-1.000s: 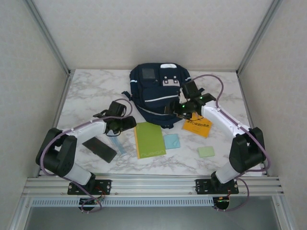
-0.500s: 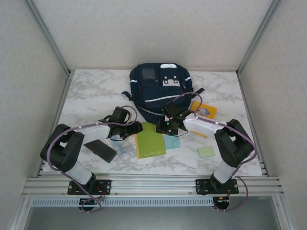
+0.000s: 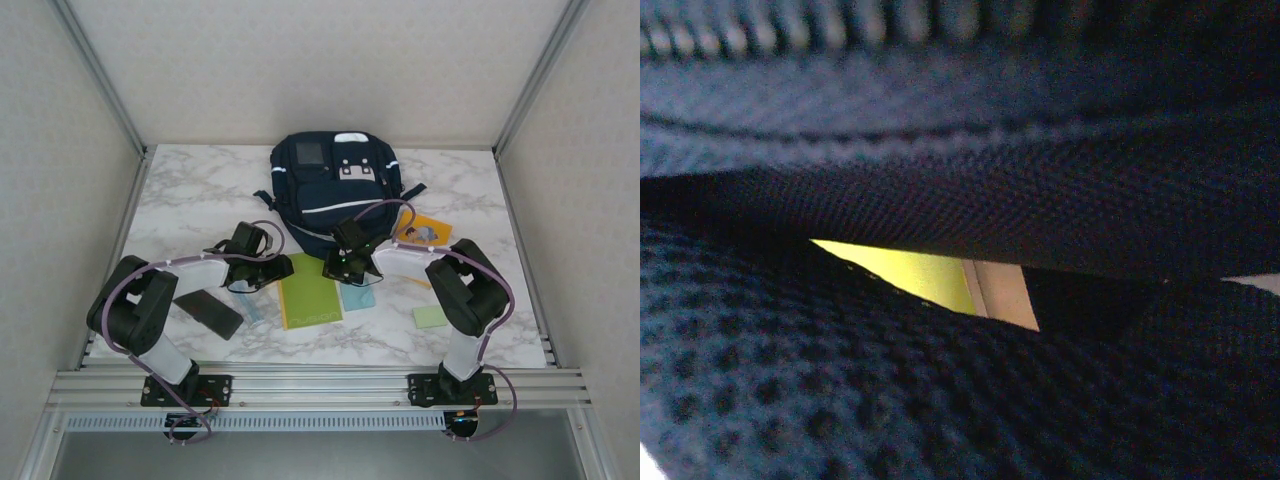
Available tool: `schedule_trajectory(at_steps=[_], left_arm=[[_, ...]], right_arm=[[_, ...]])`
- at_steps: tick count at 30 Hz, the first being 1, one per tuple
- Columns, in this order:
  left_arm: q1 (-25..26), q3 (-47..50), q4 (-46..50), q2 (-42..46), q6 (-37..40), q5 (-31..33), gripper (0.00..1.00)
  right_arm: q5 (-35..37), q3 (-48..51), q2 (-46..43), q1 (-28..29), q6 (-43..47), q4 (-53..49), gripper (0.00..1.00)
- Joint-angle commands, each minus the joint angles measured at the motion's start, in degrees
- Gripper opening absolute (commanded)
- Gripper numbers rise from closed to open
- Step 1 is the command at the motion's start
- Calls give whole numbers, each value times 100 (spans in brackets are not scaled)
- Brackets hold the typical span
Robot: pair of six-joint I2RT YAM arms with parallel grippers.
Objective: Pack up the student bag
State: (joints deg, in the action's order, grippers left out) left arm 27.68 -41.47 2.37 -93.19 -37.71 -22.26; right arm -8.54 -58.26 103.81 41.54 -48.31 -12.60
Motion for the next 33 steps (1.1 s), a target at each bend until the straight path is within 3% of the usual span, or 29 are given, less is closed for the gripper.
schedule_trajectory(at_steps=[1, 6, 12, 19, 26, 33], left_arm=[[373, -14, -1151, -662, 115, -988, 52], [422, 23, -1328, -419, 56, -1153, 46], [464, 33, -1520, 58, 42, -1281, 47], [486, 38, -1571, 356, 69, -1321, 37], [497, 59, -1681, 726, 121, -1351, 41], [530, -42, -1542, 397, 221, -1228, 41]], right_arm=[[112, 69, 480, 91, -177, 30, 21], [104, 26, 574, 98, -187, 25, 20], [115, -1, 589, 99, -170, 1, 20], [114, -30, 602, 94, -145, -23, 20], [92, -64, 650, 99, -117, -71, 20], [89, -71, 625, 93, -113, -69, 20]])
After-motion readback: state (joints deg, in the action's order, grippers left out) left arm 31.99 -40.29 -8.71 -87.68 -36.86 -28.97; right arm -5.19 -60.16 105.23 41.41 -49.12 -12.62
